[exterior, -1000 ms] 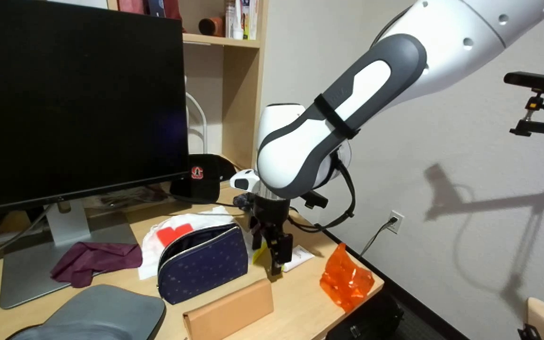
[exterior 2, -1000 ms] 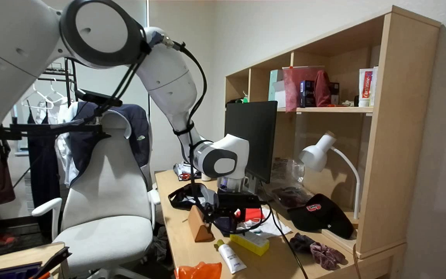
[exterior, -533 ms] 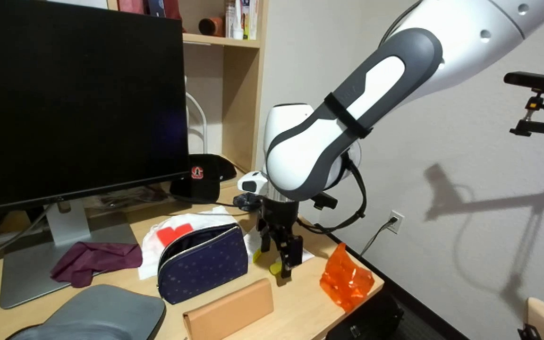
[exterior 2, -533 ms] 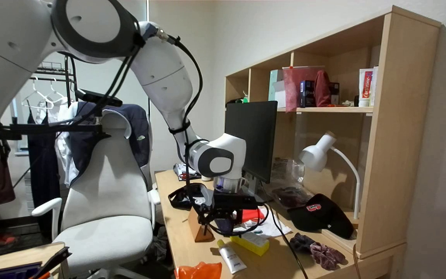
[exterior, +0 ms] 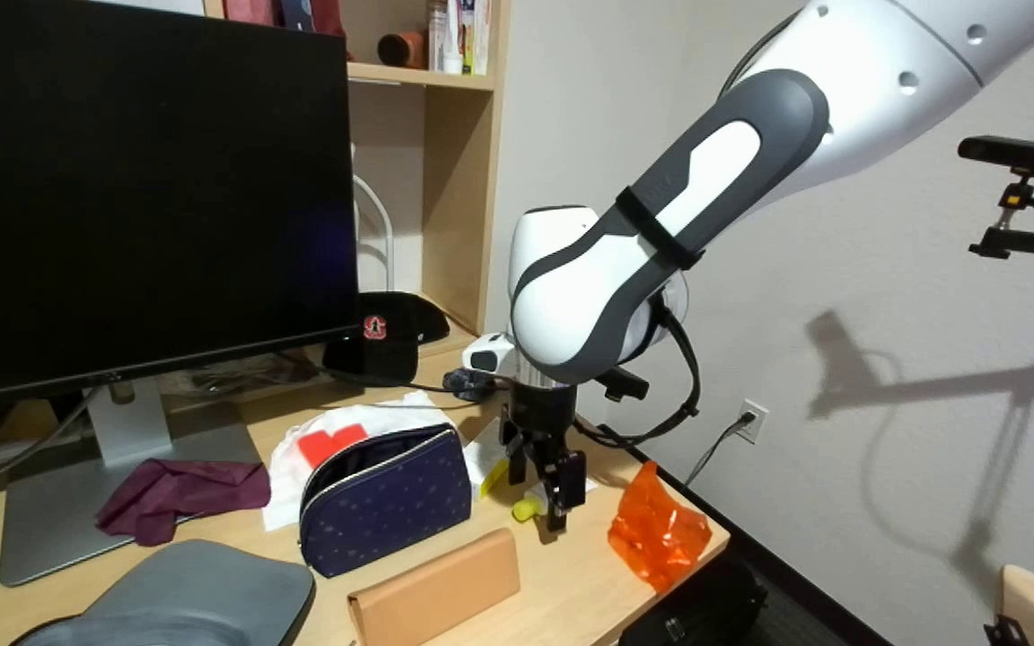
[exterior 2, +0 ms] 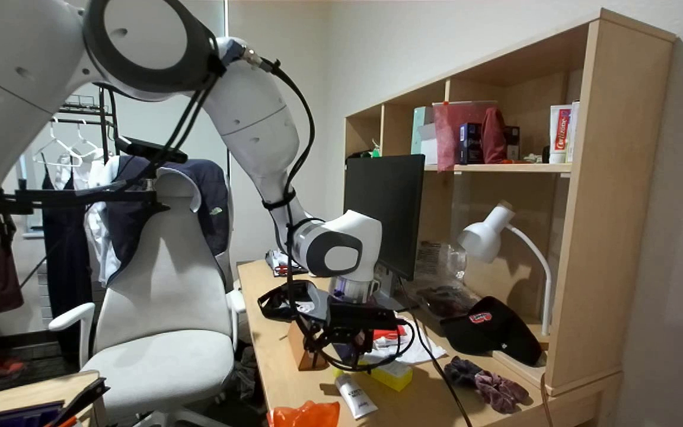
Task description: Put the white and yellow tube inside the dark blue bag
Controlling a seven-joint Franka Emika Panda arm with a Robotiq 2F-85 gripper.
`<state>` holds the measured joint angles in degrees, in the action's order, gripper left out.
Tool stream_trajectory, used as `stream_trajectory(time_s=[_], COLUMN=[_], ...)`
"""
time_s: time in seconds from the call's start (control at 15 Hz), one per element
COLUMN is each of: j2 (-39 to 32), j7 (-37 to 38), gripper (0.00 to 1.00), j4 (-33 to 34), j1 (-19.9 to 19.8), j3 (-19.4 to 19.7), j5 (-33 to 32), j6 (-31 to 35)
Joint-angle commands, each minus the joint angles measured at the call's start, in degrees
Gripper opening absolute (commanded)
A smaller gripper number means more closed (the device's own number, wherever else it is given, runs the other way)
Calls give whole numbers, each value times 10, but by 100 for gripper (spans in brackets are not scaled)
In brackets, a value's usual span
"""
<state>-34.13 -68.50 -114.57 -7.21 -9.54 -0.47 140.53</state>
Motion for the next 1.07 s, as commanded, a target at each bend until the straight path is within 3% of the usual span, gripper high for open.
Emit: stream_trajectory(time_s=[0.0, 0.33, 0.4, 0.47, 1.0], j2=[-22, -42, -44, -47, -50], j7=[-24, -45, -50, -54, -62], gripper=[100, 100, 75, 73, 20], j4=[25, 47, 50, 53, 64], j1=[-4, -8, -8, -8, -5], j3=[-4, -7, -8, -7, -6], j5=[1, 2, 1, 1, 3], j6=[-28, -36, -35, -34, -35])
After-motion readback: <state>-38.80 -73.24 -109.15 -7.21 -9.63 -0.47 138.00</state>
